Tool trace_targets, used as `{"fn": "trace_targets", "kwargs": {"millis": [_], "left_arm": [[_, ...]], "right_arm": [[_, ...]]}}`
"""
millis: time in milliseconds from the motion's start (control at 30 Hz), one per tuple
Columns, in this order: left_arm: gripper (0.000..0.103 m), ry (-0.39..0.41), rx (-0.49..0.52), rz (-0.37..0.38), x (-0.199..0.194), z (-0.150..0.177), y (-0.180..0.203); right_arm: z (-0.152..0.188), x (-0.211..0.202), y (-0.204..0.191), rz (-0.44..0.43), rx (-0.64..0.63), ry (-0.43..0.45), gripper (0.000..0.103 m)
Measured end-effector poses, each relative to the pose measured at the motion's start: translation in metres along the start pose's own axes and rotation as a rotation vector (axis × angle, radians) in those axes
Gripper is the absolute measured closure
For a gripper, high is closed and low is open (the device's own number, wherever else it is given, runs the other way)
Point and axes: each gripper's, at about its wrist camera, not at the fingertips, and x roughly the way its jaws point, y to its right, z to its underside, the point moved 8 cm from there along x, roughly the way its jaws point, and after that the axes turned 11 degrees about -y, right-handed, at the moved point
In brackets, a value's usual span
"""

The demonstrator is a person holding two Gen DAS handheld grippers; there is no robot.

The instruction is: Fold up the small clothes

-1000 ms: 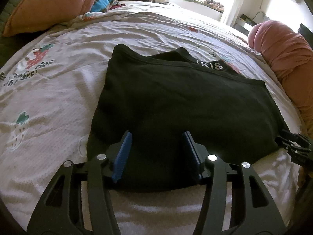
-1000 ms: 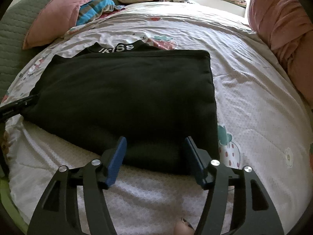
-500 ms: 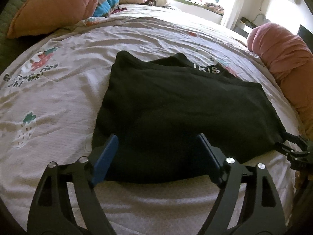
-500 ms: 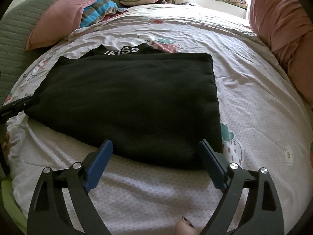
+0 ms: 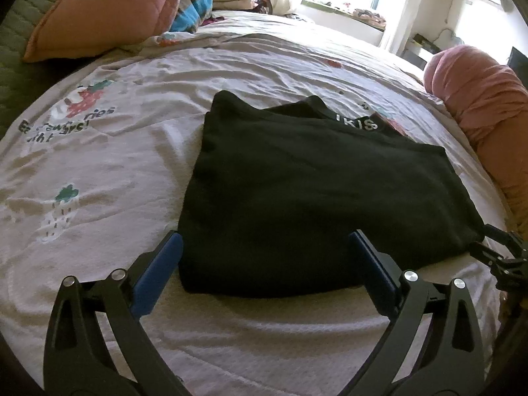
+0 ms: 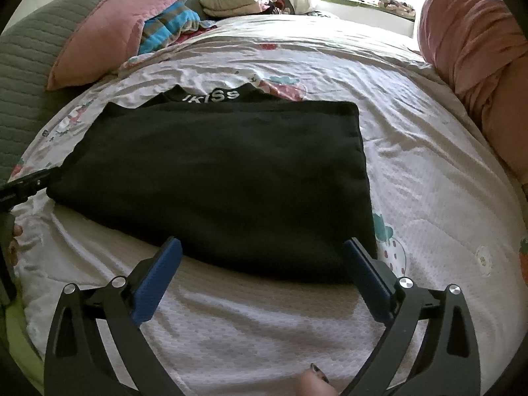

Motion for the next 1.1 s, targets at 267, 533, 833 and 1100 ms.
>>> {"fn": "trace_targets", "kwargs": {"millis": [267,533,833,1100], "left_arm": [[0.01,0.008,-0.011,-0.031,-0.004,-0.002,-0.01],[0.009,0.028,-0.058,-0.057,-0.01,-0.006,-0.028],[0.009,0.048,-0.114,-0.07,-0.016,-0.011,-0.051],[0.01,0.074,-0.155,-0.093,-0.024,-0.017,-0.072]], "right_arm": [[-0.003,-0.004,-0.024,0.004,-0.052,0.018,0.005],[-0.006,-0.001,-0.052,-0.014,-0.108,0.019,0.005],[-0.012,0.006,-0.09,-0.041,-0.184,0.017,0.005],[-0.019,0.014,-0.129,-0.05,-0.274,0.022,0.005]]}}
